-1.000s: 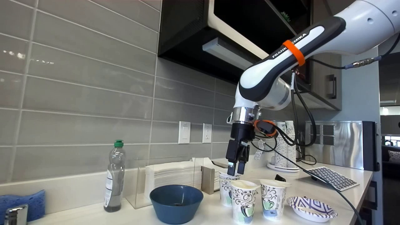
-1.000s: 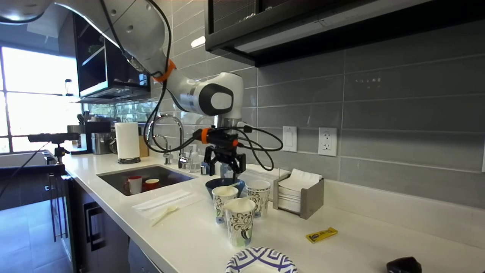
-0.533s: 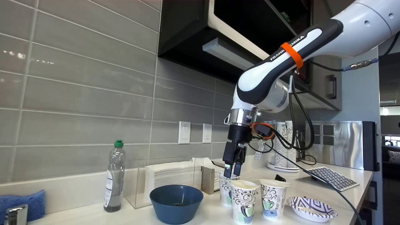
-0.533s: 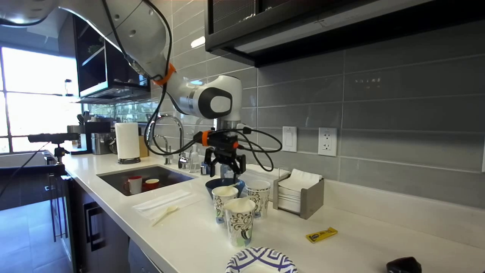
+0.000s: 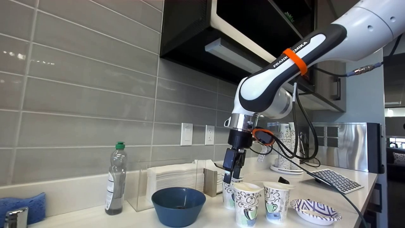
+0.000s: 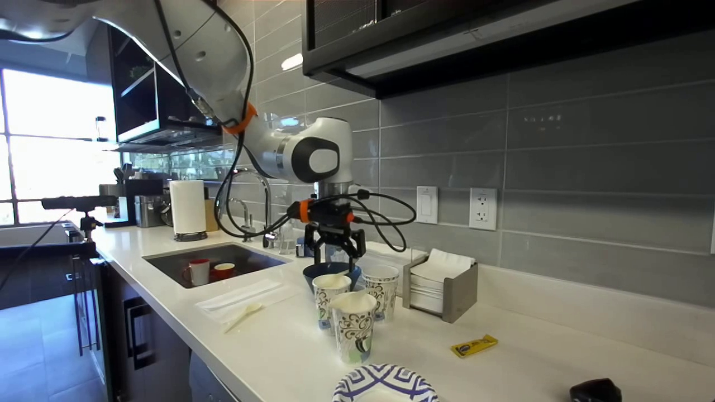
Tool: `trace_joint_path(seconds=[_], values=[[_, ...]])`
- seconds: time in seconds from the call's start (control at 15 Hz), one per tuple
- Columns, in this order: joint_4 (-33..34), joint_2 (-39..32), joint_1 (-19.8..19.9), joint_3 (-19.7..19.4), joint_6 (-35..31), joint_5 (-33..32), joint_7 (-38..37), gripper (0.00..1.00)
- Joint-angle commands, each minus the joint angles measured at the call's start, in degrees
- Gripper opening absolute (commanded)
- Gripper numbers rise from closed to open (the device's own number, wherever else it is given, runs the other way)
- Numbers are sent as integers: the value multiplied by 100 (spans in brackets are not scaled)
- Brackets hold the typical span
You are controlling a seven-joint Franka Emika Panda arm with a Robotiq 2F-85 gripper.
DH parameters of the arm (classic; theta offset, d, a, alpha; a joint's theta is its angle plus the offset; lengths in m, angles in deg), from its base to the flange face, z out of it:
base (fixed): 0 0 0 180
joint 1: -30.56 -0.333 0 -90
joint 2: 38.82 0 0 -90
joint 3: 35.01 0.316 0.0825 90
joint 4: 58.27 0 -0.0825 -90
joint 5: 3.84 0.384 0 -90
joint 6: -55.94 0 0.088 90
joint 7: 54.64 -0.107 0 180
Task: Put the utensils placed on top of the coffee cups into the cups
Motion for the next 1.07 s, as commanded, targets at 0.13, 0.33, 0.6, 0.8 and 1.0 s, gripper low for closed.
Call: trace_joint_path(seconds=[0.13,0.33,0.6,0.8,1.0], values=[[7,-134,-1,52,-330,-393,-13,100],[8,-173,5,65,-408,-458,-12,77],[14,-203,7,68,-461,-526,-24,47],[10,-197,6,61,-504,-598,-54,27],[0,-187,12,56,-555,-661,-57,6]])
